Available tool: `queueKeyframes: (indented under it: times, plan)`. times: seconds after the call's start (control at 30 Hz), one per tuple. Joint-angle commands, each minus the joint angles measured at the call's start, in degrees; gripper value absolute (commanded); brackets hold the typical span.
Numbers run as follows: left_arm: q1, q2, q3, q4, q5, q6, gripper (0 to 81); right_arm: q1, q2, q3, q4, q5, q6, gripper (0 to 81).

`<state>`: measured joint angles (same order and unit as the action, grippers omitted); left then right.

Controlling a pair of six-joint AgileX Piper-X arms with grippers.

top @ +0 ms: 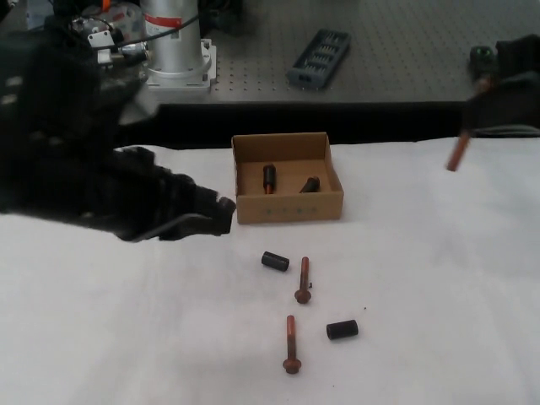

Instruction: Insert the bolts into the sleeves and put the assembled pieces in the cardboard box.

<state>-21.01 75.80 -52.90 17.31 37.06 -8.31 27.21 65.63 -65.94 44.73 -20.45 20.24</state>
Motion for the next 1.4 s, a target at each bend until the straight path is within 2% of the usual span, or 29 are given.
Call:
queueKeyframes:
  times: [0.0,0.1,0.27,0.5,0.73,1.37]
  plan:
    - [0.20,-8.25,5.88,-7.74,12.61,1.02,0.7,1.70,0.82,-0.12,-3.23,-2.64,0.91,2.9]
    - [0.20,-13.92,9.85,-10.54,17.79,0.30,0.7,5.52,2.67,-0.12,-6.71,-4.62,1.99,2.9]
    - [0.20,-19.44,12.90,-10.59,19.90,-0.76,0.7,11.14,4.48,-0.12,-13.24,-4.97,5.21,2.9]
    - [0.20,-22.02,13.36,-12.35,20.25,-3.14,0.7,15.35,4.79,-0.12,-18.72,-4.97,9.82,2.9]
    - [0.20,-22.02,13.36,-15.83,20.25,-5.24,0.7,17.64,4.79,-0.12,-18.70,-4.97,10.69,2.9]
    - [0.20,-22.02,13.36,-16.19,18.49,-5.41,0.7,20.31,4.79,-0.12,-18.94,-5.98,12.72,2.9]
